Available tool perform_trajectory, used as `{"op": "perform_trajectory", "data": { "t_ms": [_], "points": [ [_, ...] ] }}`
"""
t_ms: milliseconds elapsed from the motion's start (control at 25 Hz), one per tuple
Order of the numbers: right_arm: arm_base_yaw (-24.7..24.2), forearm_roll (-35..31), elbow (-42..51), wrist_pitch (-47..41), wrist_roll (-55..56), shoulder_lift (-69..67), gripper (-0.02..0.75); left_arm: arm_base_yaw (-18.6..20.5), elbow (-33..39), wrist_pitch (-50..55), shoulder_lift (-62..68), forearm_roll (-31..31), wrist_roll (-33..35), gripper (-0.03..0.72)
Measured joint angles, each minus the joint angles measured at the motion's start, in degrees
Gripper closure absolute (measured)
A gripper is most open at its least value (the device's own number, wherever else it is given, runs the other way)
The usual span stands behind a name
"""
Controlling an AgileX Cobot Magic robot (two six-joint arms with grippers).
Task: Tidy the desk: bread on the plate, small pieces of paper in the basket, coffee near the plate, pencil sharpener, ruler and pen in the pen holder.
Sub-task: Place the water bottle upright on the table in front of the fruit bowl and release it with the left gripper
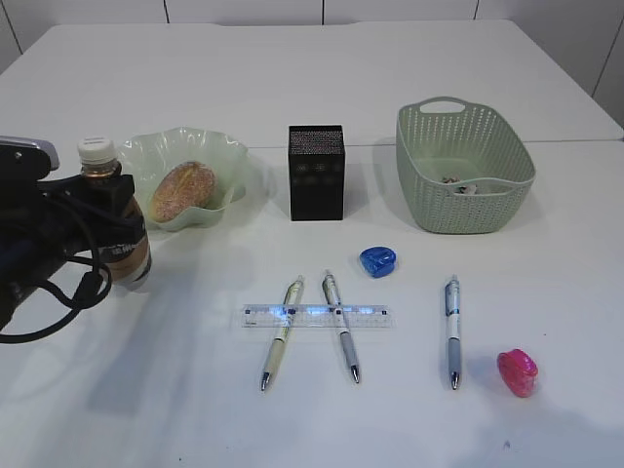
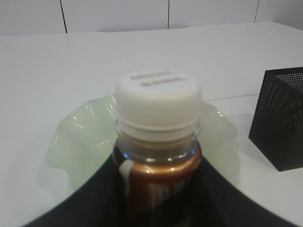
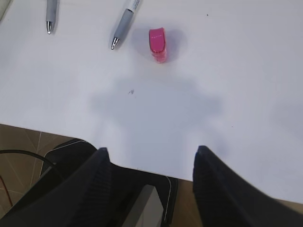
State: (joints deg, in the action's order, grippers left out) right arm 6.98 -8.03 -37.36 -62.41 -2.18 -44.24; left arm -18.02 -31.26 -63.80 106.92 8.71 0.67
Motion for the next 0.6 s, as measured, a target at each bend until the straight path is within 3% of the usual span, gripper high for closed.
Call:
{"op": "perform_trajectory", "data": {
  "t_ms": [600],
  "points": [
    [0.00, -0.09, 0.00, 0.00, 0.00, 0.00, 0.297, 0.00, 0.00, 0.00, 0.95, 0.18, 0.00, 0.413]
  ]
}}
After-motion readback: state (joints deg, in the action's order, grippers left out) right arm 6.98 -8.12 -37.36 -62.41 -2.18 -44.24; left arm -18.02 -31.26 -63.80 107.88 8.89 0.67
